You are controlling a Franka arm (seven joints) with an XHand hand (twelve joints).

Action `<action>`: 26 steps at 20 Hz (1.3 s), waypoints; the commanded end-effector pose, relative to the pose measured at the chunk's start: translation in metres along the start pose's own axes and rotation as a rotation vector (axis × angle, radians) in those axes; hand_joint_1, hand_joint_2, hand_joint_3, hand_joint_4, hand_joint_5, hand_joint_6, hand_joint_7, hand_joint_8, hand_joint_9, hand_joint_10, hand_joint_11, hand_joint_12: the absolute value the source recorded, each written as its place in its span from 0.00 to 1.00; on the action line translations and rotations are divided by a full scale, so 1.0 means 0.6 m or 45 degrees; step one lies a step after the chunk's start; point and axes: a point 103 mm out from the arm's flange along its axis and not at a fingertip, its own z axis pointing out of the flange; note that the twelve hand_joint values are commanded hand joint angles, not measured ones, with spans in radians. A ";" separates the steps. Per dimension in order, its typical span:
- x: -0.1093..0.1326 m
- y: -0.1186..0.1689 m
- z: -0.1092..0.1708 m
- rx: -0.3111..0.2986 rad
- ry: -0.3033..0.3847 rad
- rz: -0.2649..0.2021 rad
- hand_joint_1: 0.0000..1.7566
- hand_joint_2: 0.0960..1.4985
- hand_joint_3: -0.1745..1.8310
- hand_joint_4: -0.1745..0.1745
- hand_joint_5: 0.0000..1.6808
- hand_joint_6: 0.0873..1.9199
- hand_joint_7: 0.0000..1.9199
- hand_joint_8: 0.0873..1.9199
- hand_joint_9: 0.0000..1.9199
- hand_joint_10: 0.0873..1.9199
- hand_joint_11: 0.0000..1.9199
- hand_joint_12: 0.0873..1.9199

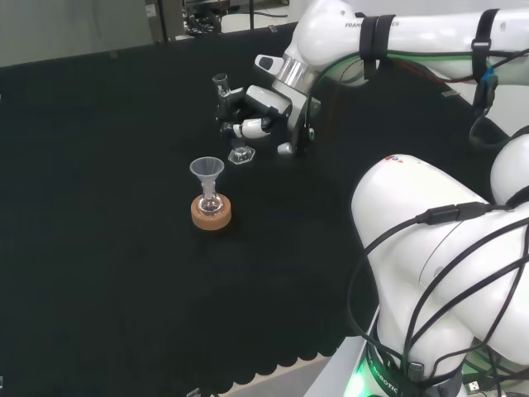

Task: Put the graduated cylinder back on the table.

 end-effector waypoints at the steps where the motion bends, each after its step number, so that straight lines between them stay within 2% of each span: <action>1: -0.012 0.004 0.015 -0.040 0.026 0.004 0.71 0.76 0.09 0.00 0.53 0.57 0.48 0.57 0.71 0.00 0.57 0.43; 11: -0.023 0.007 0.018 -0.113 0.056 -0.005 0.71 0.76 0.09 0.00 0.52 0.57 0.48 0.57 0.71 0.00 0.57 0.43; 14: -0.023 0.005 0.021 -0.134 0.057 -0.009 0.65 0.77 0.09 0.00 0.52 0.58 0.54 0.34 0.71 0.00 0.56 0.43; 16: -0.024 0.005 0.024 -0.138 0.053 -0.013 0.65 0.77 0.09 0.00 0.52 0.59 0.56 0.28 0.71 0.00 0.56 0.43; 26: -0.036 0.012 0.035 -0.116 0.039 -0.013 0.64 0.77 0.09 0.04 0.51 0.60 0.55 0.24 0.69 0.00 0.55 0.43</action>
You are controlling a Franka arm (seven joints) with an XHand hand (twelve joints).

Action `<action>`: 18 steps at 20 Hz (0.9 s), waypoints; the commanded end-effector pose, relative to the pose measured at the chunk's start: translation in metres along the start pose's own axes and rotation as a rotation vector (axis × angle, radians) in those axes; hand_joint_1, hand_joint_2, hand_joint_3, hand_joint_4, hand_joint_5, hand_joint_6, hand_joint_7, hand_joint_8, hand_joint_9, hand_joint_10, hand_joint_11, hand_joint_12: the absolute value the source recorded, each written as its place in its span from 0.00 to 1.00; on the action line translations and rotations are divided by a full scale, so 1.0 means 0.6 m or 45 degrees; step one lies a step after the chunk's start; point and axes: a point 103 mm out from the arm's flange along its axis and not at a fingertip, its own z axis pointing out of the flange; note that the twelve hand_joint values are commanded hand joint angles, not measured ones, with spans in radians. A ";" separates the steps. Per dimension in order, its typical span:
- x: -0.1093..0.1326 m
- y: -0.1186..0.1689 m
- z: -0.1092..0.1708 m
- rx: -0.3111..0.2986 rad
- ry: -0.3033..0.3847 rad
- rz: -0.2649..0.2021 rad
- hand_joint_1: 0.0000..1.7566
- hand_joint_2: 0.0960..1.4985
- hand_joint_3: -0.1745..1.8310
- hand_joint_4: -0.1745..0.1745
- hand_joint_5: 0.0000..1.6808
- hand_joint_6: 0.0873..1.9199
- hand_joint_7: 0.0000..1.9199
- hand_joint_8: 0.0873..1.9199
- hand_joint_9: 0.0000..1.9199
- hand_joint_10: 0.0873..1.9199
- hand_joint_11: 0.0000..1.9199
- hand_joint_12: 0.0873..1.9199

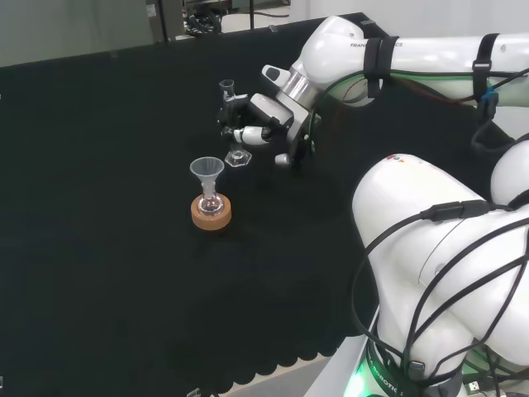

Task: Put the graduated cylinder back on the table.

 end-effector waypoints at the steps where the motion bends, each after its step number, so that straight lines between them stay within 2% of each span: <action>1: -0.005 0.000 0.007 0.012 -0.005 -0.001 0.64 0.77 0.09 0.05 0.51 0.60 0.55 0.24 0.69 0.00 0.55 0.43; 9: -0.009 0.000 0.003 0.021 -0.005 0.006 0.64 0.77 0.09 0.05 0.52 0.58 0.53 0.24 0.68 0.00 0.54 0.45; 12: -0.008 -0.003 0.004 0.033 -0.007 0.009 0.64 0.75 0.08 0.11 0.54 0.56 0.52 0.25 0.68 0.00 0.53 0.46; 18: -0.010 -0.010 0.005 0.057 0.018 0.025 0.63 0.73 0.08 0.34 0.58 0.51 0.49 0.26 0.67 0.00 0.49 0.49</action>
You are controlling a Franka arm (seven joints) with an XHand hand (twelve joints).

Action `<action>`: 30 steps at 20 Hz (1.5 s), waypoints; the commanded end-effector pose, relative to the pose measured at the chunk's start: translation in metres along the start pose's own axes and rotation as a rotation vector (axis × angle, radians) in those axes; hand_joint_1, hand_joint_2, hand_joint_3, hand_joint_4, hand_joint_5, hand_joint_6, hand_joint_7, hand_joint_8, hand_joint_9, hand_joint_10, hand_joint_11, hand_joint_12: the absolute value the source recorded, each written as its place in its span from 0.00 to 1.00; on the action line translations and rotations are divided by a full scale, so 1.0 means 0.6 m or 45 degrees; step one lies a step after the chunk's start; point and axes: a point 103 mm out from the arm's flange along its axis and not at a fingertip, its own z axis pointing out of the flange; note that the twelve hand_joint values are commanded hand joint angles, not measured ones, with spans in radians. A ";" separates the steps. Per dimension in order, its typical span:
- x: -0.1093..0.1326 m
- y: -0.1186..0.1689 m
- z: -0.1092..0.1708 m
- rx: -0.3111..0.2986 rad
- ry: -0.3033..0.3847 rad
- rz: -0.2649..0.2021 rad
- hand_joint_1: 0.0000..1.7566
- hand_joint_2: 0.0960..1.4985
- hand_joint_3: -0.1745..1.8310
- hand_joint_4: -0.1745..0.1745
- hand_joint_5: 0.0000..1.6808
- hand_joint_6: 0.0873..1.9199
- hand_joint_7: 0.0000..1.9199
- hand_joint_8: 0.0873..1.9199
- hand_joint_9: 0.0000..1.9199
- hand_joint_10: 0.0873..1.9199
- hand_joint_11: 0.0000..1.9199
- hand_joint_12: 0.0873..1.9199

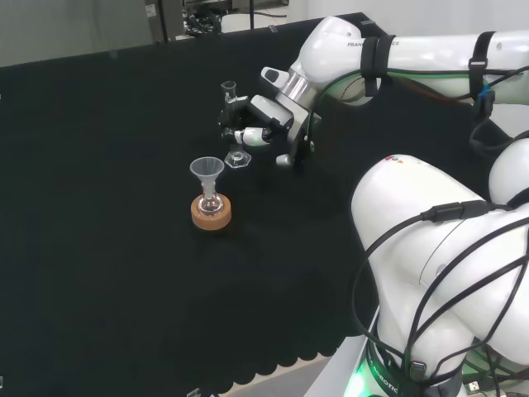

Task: Put the graduated cylinder back on the table.

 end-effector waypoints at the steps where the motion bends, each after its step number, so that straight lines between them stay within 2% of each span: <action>1: -0.002 -0.007 0.001 0.019 0.031 0.016 0.63 0.71 0.08 0.37 0.56 0.45 0.48 0.26 0.66 0.00 0.48 0.50; 3: -0.005 -0.009 0.000 0.023 0.063 0.022 0.63 0.69 0.05 0.40 0.54 0.34 0.46 0.26 0.65 0.00 0.46 0.51; 5: -0.007 -0.010 -0.001 0.030 0.077 0.019 0.62 0.69 0.02 0.40 0.54 0.30 0.45 0.26 0.64 0.00 0.43 0.53; 7: -0.008 -0.010 -0.002 0.048 0.082 0.018 0.60 0.68 0.00 0.40 0.51 0.29 0.43 0.26 0.62 0.00 0.39 0.55; 11: -0.009 -0.008 -0.006 0.058 0.089 0.024 0.55 0.64 0.00 0.39 0.38 0.30 0.37 0.27 0.56 0.00 0.29 0.62; 16: -0.007 -0.007 -0.018 0.045 0.080 0.020 0.51 0.61 0.00 0.35 0.28 0.28 0.32 0.29 0.52 0.00 0.25 0.65; 24: 0.002 -0.017 -0.057 0.024 0.032 0.028 0.44 0.57 0.00 0.32 0.21 0.15 0.12 0.33 0.37 0.00 0.12 0.70; 30: 0.011 -0.052 -0.109 -0.012 -0.048 0.078 0.43 0.57 0.00 0.32 0.20 0.08 0.07 0.33 0.33 0.00 0.07 0.72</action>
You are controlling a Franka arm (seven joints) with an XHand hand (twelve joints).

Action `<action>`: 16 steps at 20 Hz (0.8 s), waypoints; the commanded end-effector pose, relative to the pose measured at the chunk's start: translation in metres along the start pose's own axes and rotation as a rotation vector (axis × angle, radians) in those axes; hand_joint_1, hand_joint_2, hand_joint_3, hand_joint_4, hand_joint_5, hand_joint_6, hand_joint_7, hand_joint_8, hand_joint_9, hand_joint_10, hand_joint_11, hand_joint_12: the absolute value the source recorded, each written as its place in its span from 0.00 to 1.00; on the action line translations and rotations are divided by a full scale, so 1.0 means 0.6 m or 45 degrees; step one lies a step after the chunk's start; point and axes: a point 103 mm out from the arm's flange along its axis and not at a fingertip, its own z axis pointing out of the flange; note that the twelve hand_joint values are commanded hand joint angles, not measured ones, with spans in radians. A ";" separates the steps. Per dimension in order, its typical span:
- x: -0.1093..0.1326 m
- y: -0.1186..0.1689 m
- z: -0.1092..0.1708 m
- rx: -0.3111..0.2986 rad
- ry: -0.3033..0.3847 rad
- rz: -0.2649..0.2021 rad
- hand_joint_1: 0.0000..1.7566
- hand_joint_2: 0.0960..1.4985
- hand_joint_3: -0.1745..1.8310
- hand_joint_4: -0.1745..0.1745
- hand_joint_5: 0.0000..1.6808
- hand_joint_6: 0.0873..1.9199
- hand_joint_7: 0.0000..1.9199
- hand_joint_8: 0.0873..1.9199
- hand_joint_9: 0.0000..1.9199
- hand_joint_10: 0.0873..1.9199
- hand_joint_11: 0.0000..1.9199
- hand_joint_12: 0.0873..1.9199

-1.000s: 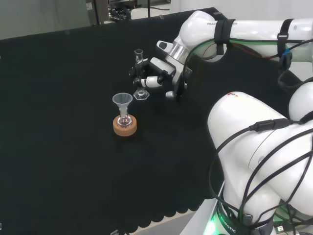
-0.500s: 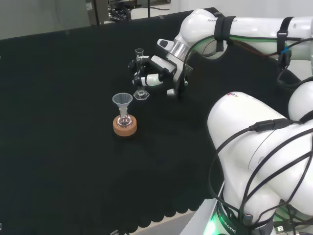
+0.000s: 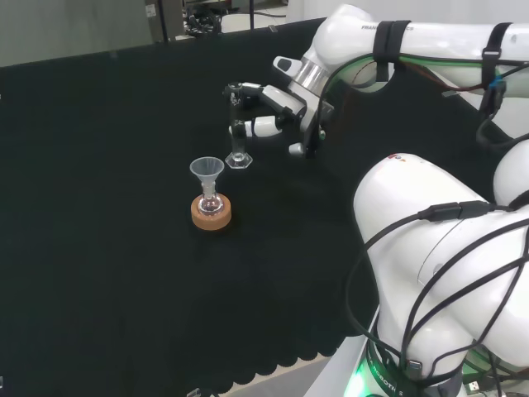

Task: Put the graduated cylinder back on the table.

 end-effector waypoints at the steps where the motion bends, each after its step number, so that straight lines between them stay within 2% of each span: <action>1: 0.014 -0.038 -0.060 -0.043 -0.093 0.053 0.43 0.57 0.00 0.32 0.20 0.08 0.07 0.33 0.32 0.00 0.07 0.72; 10: 0.072 -0.095 -0.161 -0.131 -0.239 0.142 0.42 0.57 0.00 0.32 0.20 0.04 0.03 0.33 0.30 0.00 0.03 0.73; 16: 0.131 -0.129 -0.210 -0.171 -0.348 0.169 0.42 0.57 0.00 0.32 0.20 0.03 0.03 0.33 0.29 0.00 0.03 0.73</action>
